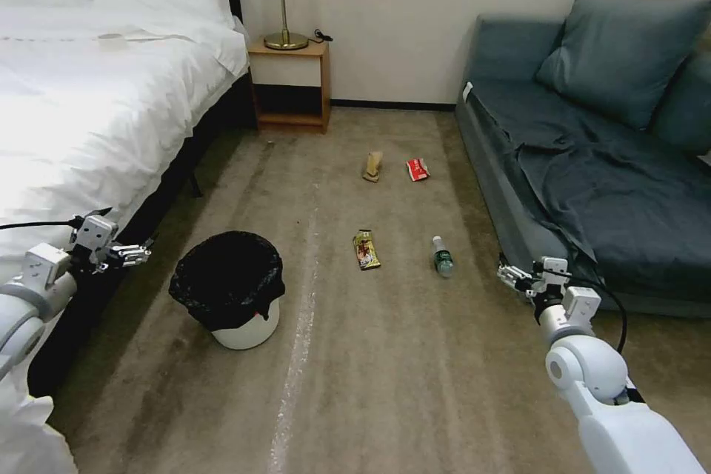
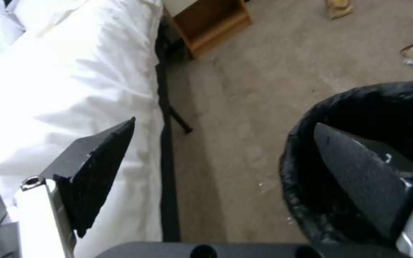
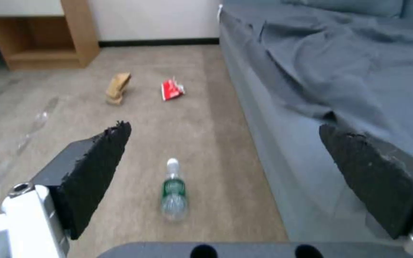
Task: Pick up the trash bin, then pick up the garbage on the floor and place it into the trash bin.
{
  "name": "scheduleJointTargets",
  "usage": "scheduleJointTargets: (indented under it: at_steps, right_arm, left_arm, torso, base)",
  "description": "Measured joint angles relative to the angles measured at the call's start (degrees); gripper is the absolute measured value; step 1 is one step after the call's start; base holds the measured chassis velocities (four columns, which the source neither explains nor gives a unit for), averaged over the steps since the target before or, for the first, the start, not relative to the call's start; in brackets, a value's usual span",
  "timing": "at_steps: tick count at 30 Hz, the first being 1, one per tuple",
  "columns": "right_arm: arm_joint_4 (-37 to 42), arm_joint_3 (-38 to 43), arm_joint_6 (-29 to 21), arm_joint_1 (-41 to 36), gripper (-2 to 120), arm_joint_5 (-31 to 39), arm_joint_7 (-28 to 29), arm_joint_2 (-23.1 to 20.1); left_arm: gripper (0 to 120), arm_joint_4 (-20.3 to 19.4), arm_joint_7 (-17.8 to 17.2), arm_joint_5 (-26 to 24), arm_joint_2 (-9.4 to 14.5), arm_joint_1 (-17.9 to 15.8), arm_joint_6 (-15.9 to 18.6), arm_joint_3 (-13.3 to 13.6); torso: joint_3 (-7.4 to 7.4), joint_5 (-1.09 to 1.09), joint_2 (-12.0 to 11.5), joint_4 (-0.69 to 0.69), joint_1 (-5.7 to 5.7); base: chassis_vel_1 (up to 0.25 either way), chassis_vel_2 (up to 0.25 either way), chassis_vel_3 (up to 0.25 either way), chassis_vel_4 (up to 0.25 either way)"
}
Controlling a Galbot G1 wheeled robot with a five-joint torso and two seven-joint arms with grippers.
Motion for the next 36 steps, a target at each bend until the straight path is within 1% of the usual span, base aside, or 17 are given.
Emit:
scheduleJointTargets:
  at_steps: [2,5,6,10,12,14,16,17,19,20,21,25,27,31,32,34,36]
  right_arm:
    - [-1.00,-0.19,-0.09,1.49,100,0.50,-0.09,-0.32]
    - [-1.28,-0.43,-0.09,1.69,100,0.50,-0.20,-0.31]
    - [-1.70,-0.96,-0.09,1.94,100,0.33,-0.37,-0.03]
    - [-1.86,-1.64,-0.03,2.24,100,-0.01,-1.20,0.69]
    - [-1.89,-1.69,0.98,2.39,100,-0.23,-2.65,1.00]
    - [-1.87,-1.29,1.31,2.31,100,-0.24,-2.87,1.39]
    - [-1.63,0.33,2.03,1.63,100,-0.08,-2.80,2.96]
    - [-1.63,0.33,2.03,1.63,100,-0.08,-2.80,2.96]
    - [-1.23,1.31,2.43,1.07,100,-0.72,-2.68,3.85]
    - [-1.23,1.31,2.43,1.07,100,-0.72,-2.68,3.85]
    - [-0.66,1.67,2.43,0.87,100,-0.91,-2.42,4.47]
    - [0.03,1.82,2.14,0.83,100,-0.92,-1.66,4.90]
    - [1.55,1.83,0.62,0.85,100,-0.80,-0.15,5.15]
    - [2.82,1.84,-0.86,0.21,100,0.05,1.04,5.40]
    - [2.68,1.77,-0.97,-0.19,100,0.12,1.11,5.41]
    - [2.37,1.62,-0.92,-0.33,100,0.00,1.11,5.36]
    - [1.42,0.89,-0.68,-0.62,100,-0.65,0.92,4.96]
  left_arm:
    - [100,0.95,0.22,-0.43,0.84,-1.86,0.56,0.73]
    - [100,1.01,0.24,-0.66,0.93,-2.34,0.73,0.90]
    - [100,0.97,0.25,-1.09,0.93,-3.26,1.06,1.29]
    - [100,0.16,0.17,-1.65,-0.10,-4.15,1.45,1.83]
    - [100,-1.43,0.01,-2.14,-1.42,-3.75,1.92,2.06]
    - [100,-1.73,-0.05,-2.14,-1.81,-3.71,1.75,2.02]
    - [100,-3.41,-1.02,-3.75,-4.65,-3.74,0.78,0.94]
    - [100,-3.41,-1.02,-3.75,-4.65,-3.74,0.78,0.94]
    - [100,-4.63,-2.37,-5.26,-7.51,-4.40,0.60,0.78]
    - [100,-4.63,-2.37,-5.26,-7.51,-4.40,0.60,0.78]
    - [100,-5.50,-2.71,-5.38,-8.38,-4.41,0.59,0.78]
    - [100,-6.90,-2.84,-5.65,-8.97,-4.06,0.63,0.63]
    - [100,-8.45,-4.28,-6.93,-9.37,-4.33,1.43,0.52]
    - [100,-9.04,-6.08,-9.66,-9.84,-4.92,3.07,0.90]
    - [100,-8.84,-7.17,-11.29,-10.21,-5.51,4.10,1.47]
    - [100,-8.48,-7.85,-11.84,-10.48,-6.08,4.58,1.97]
    - [100,-7.05,-10.07,-13.50,-11.44,-8.21,7.22,4.20]
  torso:
    - [0.00,0.00,0.00,0.00,0.00]
    - [0.00,0.00,0.00,-0.01,0.00]
    - [0.00,0.01,0.00,-0.02,0.00]
    - [0.00,0.02,0.00,-0.02,0.00]
    - [0.00,-0.01,0.00,0.00,0.00]
    - [0.00,0.00,0.00,0.00,0.00]
    - [0.00,0.02,0.00,-0.02,0.00]
    - [0.00,0.02,0.00,-0.02,0.00]
    - [0.00,-0.02,0.00,-0.02,0.00]
    - [0.00,-0.02,0.00,-0.02,0.00]
    - [0.00,-0.01,0.00,-0.03,0.00]
    - [0.00,0.01,0.00,-0.02,0.00]
    - [0.00,0.01,0.00,-0.01,0.00]
    - [0.00,0.00,0.00,-0.01,0.00]
    - [0.00,0.00,0.00,-0.01,0.00]
    - [-0.01,0.01,0.00,-0.01,0.00]
    - [0.00,-0.01,-0.01,-0.02,0.00]
  base:
    - [0.000,0.000,0.000,0.000]
    - [0.000,0.000,0.000,0.000]
    - [0.000,0.000,0.000,0.000]
    - [0.000,0.000,0.000,0.000]
    - [0.000,0.000,0.000,0.000]
    - [0.000,0.000,0.000,0.000]
    - [0.000,0.000,0.000,0.000]
    - [0.000,0.000,0.000,0.000]
    - [0.000,0.000,0.000,0.000]
    - [0.000,0.000,0.000,0.000]
    - [0.000,0.000,0.000,0.000]
    - [0.000,0.000,0.000,0.000]
    - [0.000,0.000,0.000,0.000]
    - [0.000,0.000,0.000,0.000]
    - [0.000,0.000,0.000,0.000]
    - [0.000,0.000,0.000,0.000]
    - [0.000,0.000,0.000,0.000]
